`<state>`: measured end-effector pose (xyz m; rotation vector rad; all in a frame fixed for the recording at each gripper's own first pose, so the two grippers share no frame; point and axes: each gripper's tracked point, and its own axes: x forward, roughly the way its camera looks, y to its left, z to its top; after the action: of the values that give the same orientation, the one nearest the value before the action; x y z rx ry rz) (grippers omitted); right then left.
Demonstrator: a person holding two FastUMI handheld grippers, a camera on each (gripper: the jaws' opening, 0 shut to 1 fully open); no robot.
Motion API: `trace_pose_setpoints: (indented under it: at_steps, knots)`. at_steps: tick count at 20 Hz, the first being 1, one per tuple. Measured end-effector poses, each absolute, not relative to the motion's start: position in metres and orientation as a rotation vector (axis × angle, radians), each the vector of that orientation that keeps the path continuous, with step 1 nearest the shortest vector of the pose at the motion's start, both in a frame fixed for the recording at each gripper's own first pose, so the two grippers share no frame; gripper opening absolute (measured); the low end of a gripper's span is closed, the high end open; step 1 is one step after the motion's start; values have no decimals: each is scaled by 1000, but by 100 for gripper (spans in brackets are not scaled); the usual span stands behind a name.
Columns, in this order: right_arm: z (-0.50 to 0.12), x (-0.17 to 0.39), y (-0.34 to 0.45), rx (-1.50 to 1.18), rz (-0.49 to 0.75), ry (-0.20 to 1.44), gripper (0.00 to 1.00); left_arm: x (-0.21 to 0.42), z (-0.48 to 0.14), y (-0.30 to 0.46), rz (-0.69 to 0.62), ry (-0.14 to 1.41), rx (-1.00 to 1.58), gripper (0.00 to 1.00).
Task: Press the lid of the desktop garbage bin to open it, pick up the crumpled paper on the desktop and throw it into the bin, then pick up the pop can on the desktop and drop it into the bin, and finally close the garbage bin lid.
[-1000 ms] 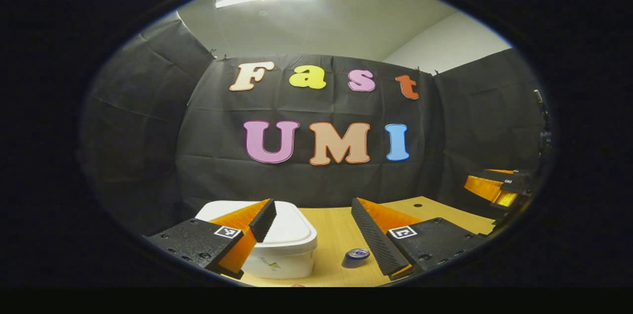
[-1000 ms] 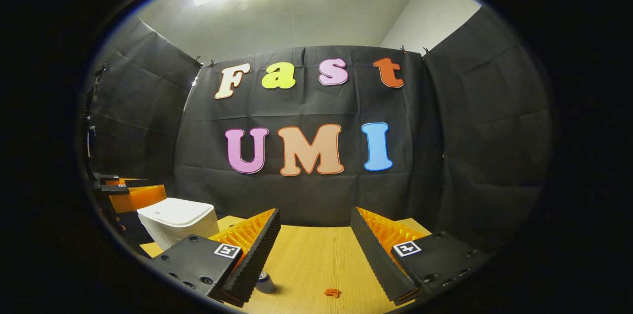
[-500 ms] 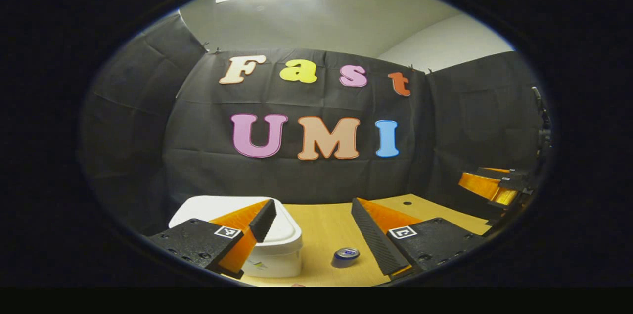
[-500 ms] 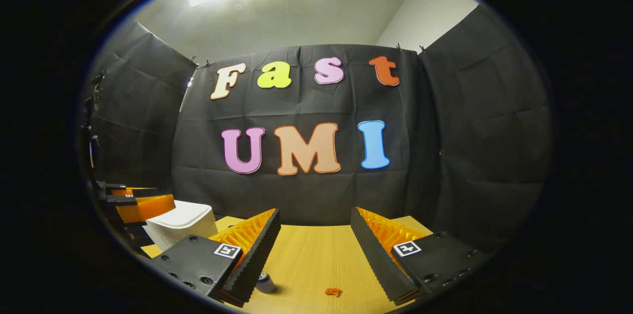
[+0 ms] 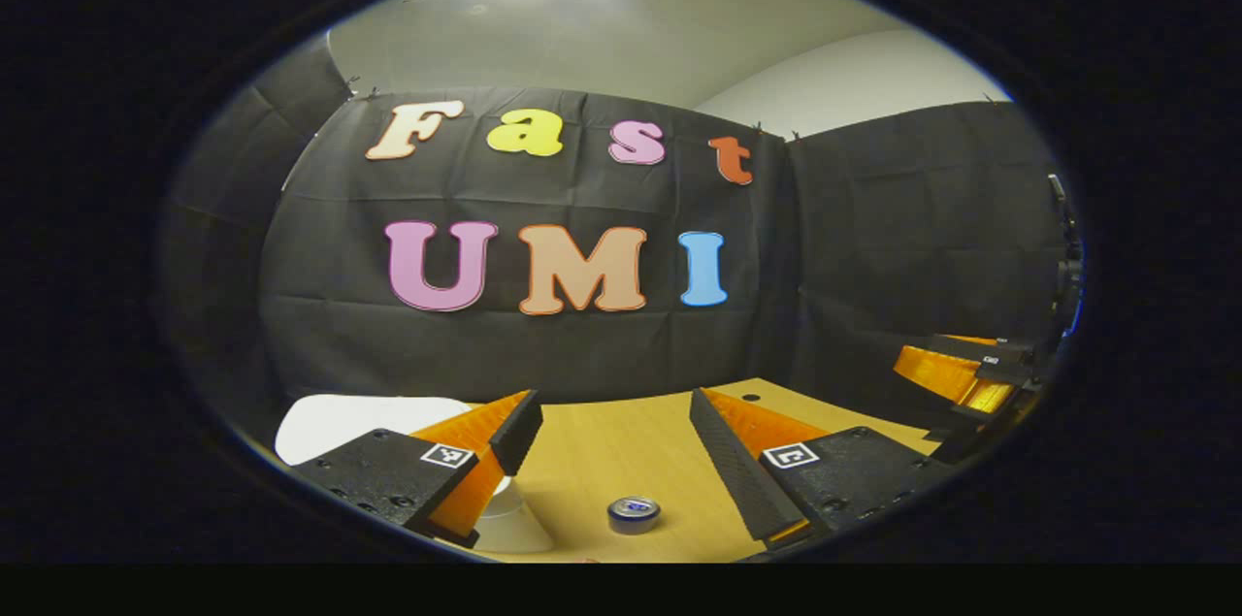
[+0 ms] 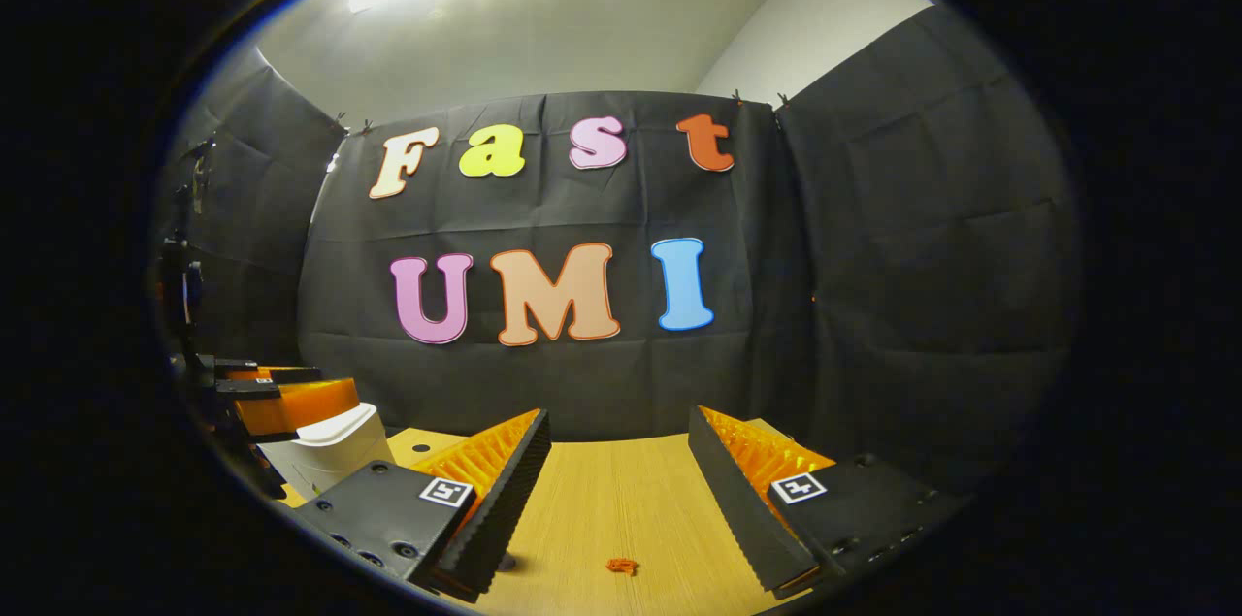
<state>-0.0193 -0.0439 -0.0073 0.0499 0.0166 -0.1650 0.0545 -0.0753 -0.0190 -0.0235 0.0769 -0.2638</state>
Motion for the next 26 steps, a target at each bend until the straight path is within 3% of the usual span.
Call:
trace_pose_setpoints:
  at_steps: [12, 26]
  knots:
    - [-12, -24, -32, 68, -141, 35, 96, 44, -20, -42, -190, 98, -74, 92]
    - [-11, -35, -44, 74, -155, 31, 96, 40, -14, -47, -189, 82, -49, 92]
